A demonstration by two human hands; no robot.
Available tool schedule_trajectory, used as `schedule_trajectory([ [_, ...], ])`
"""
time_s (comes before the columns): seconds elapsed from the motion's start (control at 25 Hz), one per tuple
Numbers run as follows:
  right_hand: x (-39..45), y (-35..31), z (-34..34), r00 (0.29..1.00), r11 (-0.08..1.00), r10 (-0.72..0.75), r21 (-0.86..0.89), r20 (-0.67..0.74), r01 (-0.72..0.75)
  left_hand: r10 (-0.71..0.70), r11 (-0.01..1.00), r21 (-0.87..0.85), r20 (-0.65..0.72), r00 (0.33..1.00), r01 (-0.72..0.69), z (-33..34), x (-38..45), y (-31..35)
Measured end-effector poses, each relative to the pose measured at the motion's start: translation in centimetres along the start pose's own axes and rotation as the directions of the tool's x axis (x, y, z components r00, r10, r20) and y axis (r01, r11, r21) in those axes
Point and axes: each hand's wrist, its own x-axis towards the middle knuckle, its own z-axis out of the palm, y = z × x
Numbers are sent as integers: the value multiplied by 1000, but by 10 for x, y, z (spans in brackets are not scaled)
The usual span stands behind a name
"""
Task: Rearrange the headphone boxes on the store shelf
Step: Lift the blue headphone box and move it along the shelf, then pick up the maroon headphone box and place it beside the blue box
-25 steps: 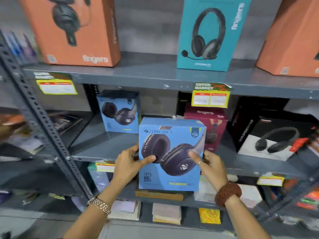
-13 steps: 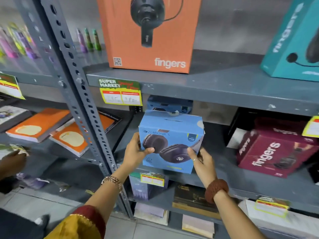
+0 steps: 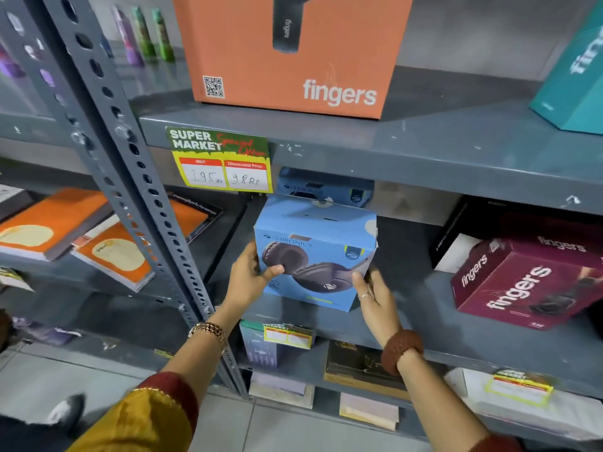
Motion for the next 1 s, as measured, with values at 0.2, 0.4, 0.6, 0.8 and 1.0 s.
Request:
schedule_trajectory([
  [0.2, -32, 25, -51, 998, 998, 56, -14, 0, -56, -44, 996, -87, -321, 946, 17, 34, -56, 2],
  [0.4, -66, 76, -164, 988, 991, 108, -73, -114, -116, -125, 990, -103, -306, 944, 98, 124, -112, -7],
  [0.6, -68, 87, -288, 942, 989, 126, -32, -311, -143, -100, 994, -47, -92, 991, 96, 253, -126, 24],
  [0.8, -18, 73, -369, 944, 994, 107, 55, -311, -95, -162, 983, -62, 133, 978, 171, 355, -100, 87],
  [1.0, 21, 75, -387, 981, 990, 139, 43, -136, -134, -140, 988, -53, 104, 985, 146, 396, -57, 102],
])
